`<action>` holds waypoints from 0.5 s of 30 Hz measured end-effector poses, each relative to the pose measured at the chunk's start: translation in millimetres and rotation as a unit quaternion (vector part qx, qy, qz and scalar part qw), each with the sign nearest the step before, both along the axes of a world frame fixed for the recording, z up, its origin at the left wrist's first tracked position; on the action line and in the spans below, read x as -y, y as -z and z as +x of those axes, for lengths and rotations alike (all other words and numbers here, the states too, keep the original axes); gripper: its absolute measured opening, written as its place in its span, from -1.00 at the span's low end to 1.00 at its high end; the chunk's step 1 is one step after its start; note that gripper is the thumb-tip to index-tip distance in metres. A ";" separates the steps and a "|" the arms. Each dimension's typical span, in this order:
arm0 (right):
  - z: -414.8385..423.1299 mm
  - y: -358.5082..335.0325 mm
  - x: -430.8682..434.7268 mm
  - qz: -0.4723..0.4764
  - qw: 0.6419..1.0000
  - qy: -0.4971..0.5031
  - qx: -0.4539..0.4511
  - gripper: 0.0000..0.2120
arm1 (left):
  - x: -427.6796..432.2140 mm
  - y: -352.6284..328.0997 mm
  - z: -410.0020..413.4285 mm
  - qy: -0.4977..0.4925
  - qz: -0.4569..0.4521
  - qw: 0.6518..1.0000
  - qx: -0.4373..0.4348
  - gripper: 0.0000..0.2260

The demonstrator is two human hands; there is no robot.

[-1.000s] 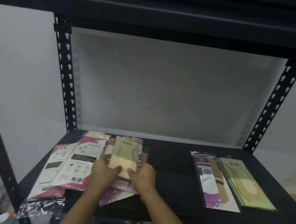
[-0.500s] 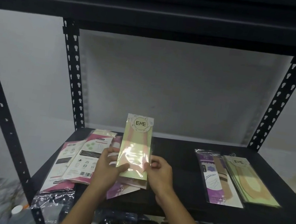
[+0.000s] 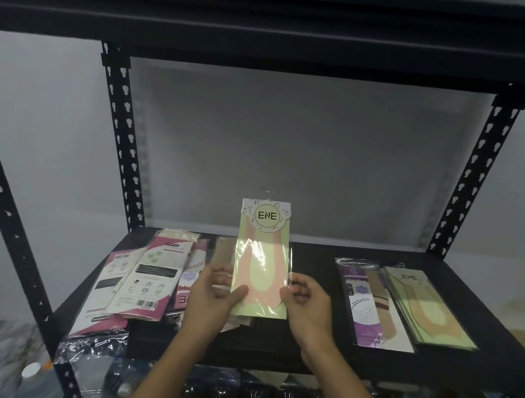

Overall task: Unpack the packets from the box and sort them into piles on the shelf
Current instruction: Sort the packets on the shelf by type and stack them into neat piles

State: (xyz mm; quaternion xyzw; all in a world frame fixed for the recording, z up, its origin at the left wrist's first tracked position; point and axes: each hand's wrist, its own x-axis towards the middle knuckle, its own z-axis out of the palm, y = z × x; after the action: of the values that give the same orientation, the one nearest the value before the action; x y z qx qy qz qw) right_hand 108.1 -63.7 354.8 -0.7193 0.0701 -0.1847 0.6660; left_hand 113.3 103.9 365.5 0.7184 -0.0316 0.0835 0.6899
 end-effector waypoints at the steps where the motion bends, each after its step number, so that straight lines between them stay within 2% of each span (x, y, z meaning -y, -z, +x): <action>1: -2.0 -1.0 5.0 0.001 1.000 0.006 0.001 -0.77 | 5.8 -0.9 -0.5 -0.005 0.011 1.000 0.007 -0.68; 7: -18.2 -5.4 57.4 -0.021 0.998 0.063 -0.011 -0.79 | 60.7 1.1 -1.6 0.017 0.055 0.998 0.014 -0.71; 15: -40.6 -2.2 163.3 -0.038 0.984 0.170 -0.037 -0.82 | 171.0 9.3 -0.4 0.110 0.095 0.989 -0.011 -0.73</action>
State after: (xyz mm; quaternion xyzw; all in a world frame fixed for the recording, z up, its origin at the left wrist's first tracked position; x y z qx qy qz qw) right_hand 67.4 -227.0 357.0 -0.7280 0.2088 -0.2713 0.5939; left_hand 112.9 -67.2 356.2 0.7740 -0.1101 -0.0042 0.6236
